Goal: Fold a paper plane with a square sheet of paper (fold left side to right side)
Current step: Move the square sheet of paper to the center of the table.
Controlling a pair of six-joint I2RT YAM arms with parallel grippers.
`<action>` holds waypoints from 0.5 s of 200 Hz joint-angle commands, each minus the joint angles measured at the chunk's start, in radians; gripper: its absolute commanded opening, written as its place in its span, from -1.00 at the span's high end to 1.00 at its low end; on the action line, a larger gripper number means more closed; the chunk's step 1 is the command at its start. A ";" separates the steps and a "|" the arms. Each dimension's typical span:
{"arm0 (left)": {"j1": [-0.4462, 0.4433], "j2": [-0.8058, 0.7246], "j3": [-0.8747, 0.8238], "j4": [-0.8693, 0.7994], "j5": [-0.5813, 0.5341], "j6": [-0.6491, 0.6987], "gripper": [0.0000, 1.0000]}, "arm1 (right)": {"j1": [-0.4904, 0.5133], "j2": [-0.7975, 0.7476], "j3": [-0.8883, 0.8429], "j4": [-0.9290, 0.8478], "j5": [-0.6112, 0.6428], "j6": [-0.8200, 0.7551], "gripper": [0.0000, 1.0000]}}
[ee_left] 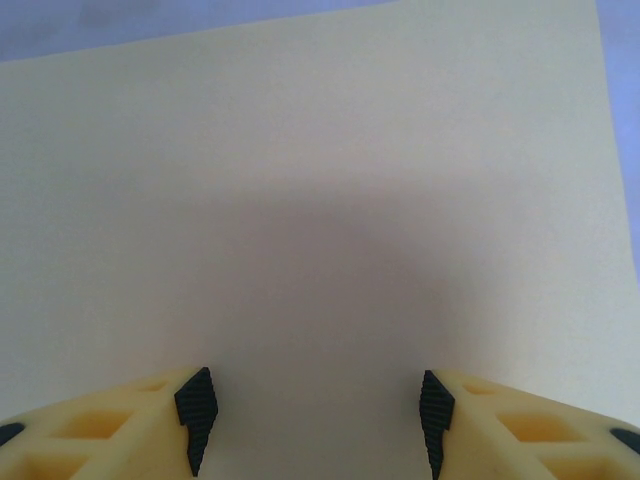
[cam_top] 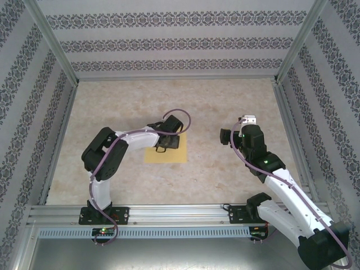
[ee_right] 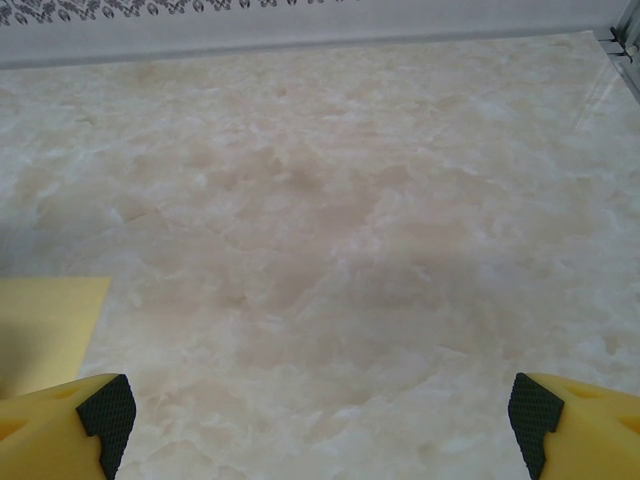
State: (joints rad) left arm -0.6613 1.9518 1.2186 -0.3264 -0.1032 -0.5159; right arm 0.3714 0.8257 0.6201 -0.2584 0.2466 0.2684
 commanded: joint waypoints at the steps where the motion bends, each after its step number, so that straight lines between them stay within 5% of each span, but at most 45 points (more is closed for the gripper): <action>1: -0.017 0.120 0.058 -0.020 0.106 0.040 -0.21 | 0.014 0.015 0.009 0.014 -0.006 0.037 -0.95; 52: -0.009 -0.006 0.075 -0.043 0.113 0.063 -0.32 | 0.037 0.162 0.056 0.048 -0.087 0.064 -0.95; 100: 0.108 -0.277 -0.139 -0.009 0.214 -0.023 -0.34 | 0.139 0.506 0.251 0.067 -0.099 0.084 -0.95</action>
State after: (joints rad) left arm -0.6228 1.7981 1.1683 -0.3279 0.0353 -0.4843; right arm 0.4576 1.1889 0.7551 -0.2241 0.1600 0.3199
